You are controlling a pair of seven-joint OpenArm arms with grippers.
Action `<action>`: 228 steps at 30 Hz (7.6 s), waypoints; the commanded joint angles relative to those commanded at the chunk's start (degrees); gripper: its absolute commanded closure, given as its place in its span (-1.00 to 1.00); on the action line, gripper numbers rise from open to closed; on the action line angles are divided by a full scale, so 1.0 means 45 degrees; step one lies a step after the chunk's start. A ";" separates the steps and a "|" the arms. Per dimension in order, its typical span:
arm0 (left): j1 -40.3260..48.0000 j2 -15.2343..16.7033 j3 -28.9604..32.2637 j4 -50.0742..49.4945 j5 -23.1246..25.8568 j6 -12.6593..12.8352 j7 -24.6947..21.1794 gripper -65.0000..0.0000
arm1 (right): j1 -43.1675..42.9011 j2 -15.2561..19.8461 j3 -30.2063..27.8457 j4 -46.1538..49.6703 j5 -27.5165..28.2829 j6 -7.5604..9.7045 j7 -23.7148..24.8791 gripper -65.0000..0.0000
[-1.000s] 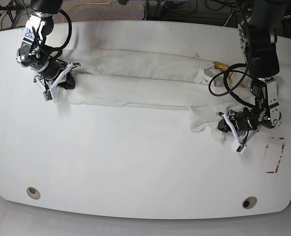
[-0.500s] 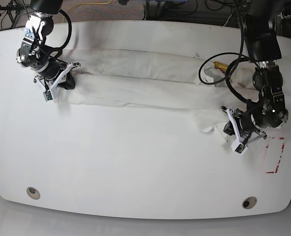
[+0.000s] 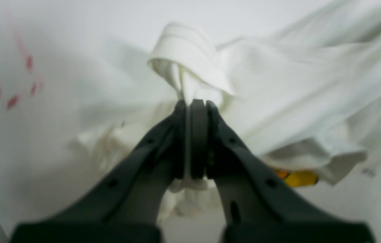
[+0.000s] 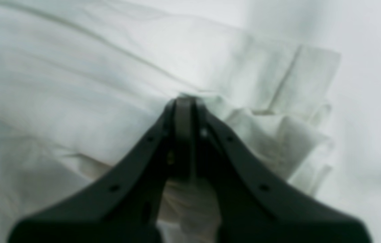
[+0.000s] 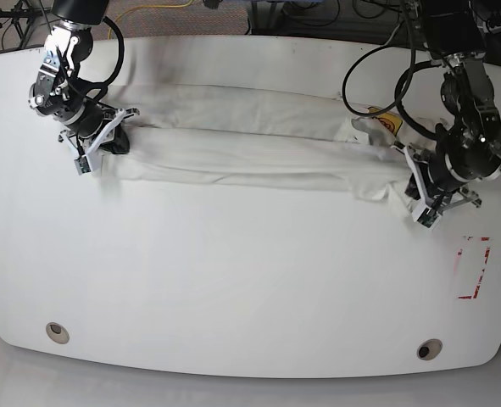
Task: Fold the T-shirt properly
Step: 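Grasp the loose shirt fabric with the left gripper and pull it outward, then hold the shirt end with the left gripper and stretch it taut, then grasp the opposite shirt end with the right gripper and pull outward, then carry the right gripper's shirt end toward the left gripper, folding it over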
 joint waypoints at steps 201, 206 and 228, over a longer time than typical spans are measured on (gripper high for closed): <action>0.0488 -0.1016 -0.2891 -0.6330 -0.1973 0.0000 -0.1621 0.20 | -0.1074 -0.2188 -0.0723 0.6759 0.4298 -0.2237 -0.5275 1.00; 0.0527 -0.1016 -0.2891 -0.6349 -0.1973 0.0000 -0.1621 0.20 | -0.0899 -0.2930 -0.1875 0.6779 0.4317 -0.2276 -0.5255 1.00; 0.0879 -0.0996 -0.2891 -0.6330 -0.1993 0.0000 -0.1641 0.20 | -0.0039 -0.4317 -0.4825 0.5470 0.4161 -0.2315 -0.3966 1.00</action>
